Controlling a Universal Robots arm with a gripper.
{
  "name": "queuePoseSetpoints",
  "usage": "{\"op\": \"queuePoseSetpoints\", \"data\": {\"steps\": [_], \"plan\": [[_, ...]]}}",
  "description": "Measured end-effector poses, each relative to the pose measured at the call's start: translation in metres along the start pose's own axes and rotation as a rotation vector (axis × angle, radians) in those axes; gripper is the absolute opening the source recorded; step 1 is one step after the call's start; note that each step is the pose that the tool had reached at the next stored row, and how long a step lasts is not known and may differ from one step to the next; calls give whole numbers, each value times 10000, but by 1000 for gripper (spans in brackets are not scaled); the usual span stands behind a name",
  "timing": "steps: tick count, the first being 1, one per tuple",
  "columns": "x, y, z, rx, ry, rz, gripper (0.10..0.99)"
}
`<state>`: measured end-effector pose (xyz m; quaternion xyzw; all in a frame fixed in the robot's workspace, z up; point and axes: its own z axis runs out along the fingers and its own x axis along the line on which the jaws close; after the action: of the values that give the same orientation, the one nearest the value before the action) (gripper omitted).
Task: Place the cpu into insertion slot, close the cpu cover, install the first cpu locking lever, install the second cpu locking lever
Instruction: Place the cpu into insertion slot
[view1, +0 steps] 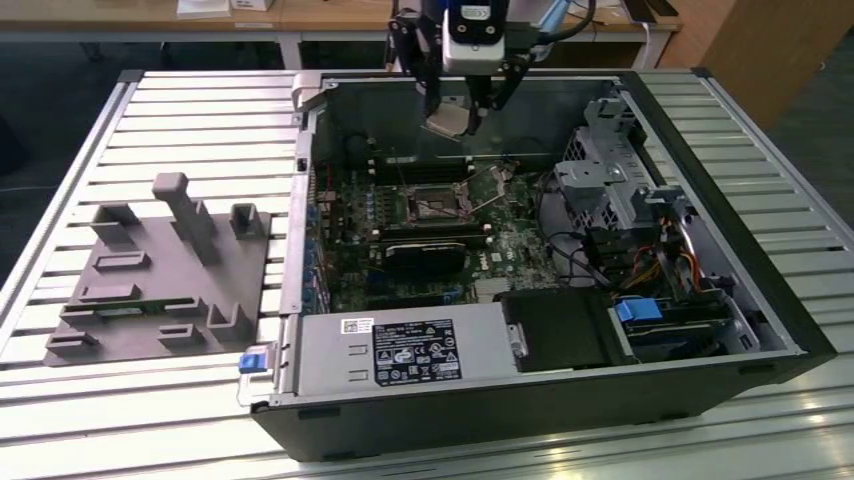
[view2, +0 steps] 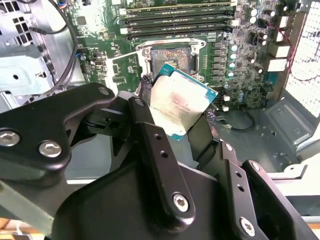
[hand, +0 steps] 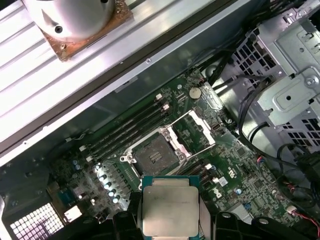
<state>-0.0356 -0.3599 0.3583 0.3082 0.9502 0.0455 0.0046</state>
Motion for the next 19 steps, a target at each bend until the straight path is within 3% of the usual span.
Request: {"op": "queuePoseSetpoints", "data": {"steps": [19], "plan": [[0,-1,18,-27,-127,1414,541]]}}
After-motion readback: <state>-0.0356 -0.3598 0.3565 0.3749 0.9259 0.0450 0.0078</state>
